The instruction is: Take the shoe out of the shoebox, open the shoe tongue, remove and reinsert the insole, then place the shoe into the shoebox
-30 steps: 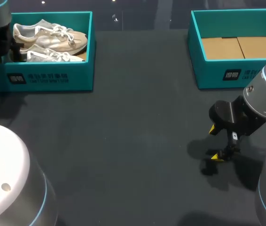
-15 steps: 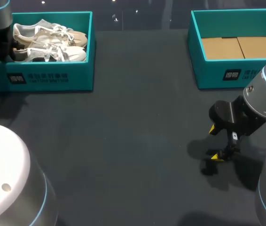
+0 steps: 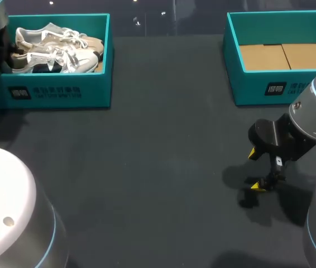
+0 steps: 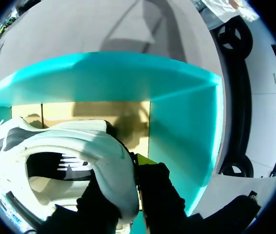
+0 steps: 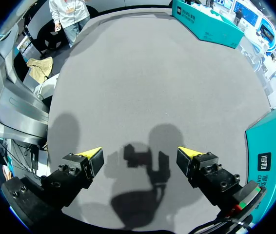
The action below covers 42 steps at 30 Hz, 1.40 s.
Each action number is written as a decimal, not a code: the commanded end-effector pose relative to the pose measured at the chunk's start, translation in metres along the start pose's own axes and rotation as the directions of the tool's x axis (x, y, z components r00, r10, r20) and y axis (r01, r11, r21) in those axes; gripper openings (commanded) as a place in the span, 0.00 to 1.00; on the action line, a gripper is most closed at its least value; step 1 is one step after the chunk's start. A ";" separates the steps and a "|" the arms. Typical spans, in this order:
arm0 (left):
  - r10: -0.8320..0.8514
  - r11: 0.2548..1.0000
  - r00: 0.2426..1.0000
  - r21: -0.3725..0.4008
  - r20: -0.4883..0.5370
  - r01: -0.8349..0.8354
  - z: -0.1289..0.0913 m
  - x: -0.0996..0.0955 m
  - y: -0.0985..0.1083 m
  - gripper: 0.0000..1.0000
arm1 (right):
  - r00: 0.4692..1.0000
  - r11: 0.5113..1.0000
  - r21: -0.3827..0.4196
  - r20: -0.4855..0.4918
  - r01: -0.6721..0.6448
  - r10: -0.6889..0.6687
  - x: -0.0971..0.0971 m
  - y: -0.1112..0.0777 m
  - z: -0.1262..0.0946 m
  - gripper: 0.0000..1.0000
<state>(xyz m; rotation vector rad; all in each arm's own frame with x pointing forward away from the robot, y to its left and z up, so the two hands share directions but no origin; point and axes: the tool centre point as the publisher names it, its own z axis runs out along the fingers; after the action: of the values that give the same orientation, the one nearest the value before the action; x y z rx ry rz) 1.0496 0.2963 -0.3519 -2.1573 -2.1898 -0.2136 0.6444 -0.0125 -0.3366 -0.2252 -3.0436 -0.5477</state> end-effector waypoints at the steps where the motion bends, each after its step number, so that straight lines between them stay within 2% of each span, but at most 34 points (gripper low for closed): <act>1: 0.013 1.000 1.000 -0.009 0.022 -0.012 -0.015 0.006 -0.002 0.00 | 1.000 1.000 -0.001 0.002 0.001 -0.001 0.002 -0.001 0.000 1.00; 16: 0.056 0.996 0.998 -0.066 0.040 -0.053 -0.074 0.013 -0.001 0.00 | 1.000 1.000 -0.001 0.002 0.001 -0.001 0.002 -0.001 0.000 1.00; 25: 0.053 0.997 0.998 -0.065 0.033 -0.051 -0.099 0.018 0.009 0.00 | 1.000 1.000 -0.001 0.002 0.001 -0.001 0.002 -0.001 0.000 1.00; 30: 0.056 0.997 0.998 -0.059 0.035 -0.054 -0.122 0.023 0.013 0.00 | 1.000 1.000 -0.001 0.002 0.001 -0.001 0.002 -0.001 0.000 1.00; 37: 0.097 0.993 0.995 -0.074 0.006 -0.097 -0.156 0.028 0.008 0.00 | 1.000 1.000 -0.001 0.002 0.001 -0.001 0.002 -0.001 0.000 1.00; 42: 0.116 0.988 0.993 -0.096 -0.036 -0.119 -0.177 0.027 -0.004 0.00 | 1.000 1.000 -0.001 0.002 0.001 -0.001 0.002 -0.001 0.000 1.00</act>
<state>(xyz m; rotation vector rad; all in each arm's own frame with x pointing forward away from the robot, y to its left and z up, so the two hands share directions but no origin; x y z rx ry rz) 1.0511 0.3033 -0.1884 -2.3109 -2.0745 -0.3088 0.6444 -0.0125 -0.3365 -0.2252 -3.0436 -0.5478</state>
